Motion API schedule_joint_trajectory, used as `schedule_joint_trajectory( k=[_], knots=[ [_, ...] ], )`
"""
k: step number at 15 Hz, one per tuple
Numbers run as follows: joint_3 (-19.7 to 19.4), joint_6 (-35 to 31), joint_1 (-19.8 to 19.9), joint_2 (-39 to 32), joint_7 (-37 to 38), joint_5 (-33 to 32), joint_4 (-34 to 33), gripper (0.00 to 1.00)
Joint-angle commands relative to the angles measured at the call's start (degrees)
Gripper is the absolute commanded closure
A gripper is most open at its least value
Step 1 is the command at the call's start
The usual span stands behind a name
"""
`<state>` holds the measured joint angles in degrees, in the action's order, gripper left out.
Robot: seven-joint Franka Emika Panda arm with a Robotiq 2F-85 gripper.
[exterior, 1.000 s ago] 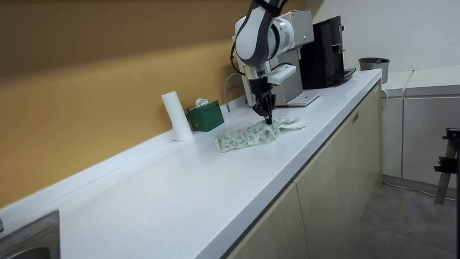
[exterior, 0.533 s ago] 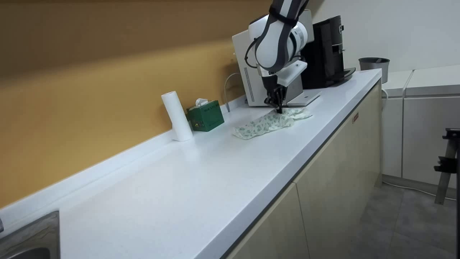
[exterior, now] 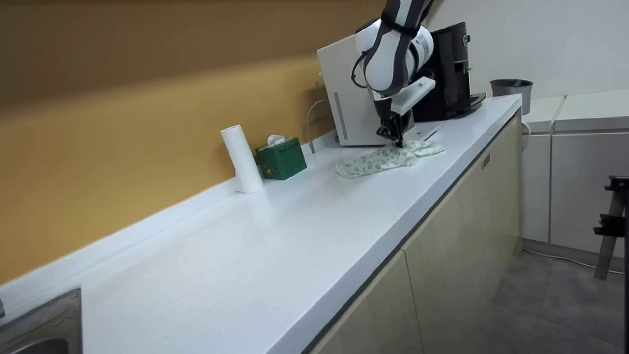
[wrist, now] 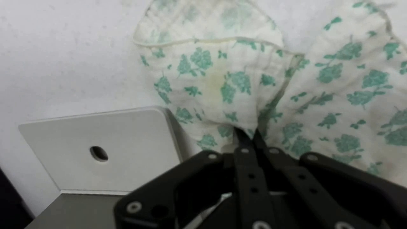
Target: Use the towel to wipe the counter.
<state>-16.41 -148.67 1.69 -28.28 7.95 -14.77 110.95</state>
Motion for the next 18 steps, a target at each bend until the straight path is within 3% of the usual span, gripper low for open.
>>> schedule_joint_trajectory(
  k=[1, 7, 13, 15, 18],
  knots=[
    [3.32, 4.29, 0.17, -0.68, -0.54, 1.19, -0.44, 0.99],
    [12.80, 8.85, 1.09, 1.61, -11.14, 6.55, 3.52, 0.99],
    [19.68, 12.99, 1.33, 4.90, -23.07, 12.87, 8.61, 0.99],
    [20.89, 14.47, 1.27, 5.54, -25.61, 14.80, 9.87, 0.99],
    [19.02, 11.90, 0.13, 4.38, -21.75, 13.14, 9.51, 0.99]
  ],
)
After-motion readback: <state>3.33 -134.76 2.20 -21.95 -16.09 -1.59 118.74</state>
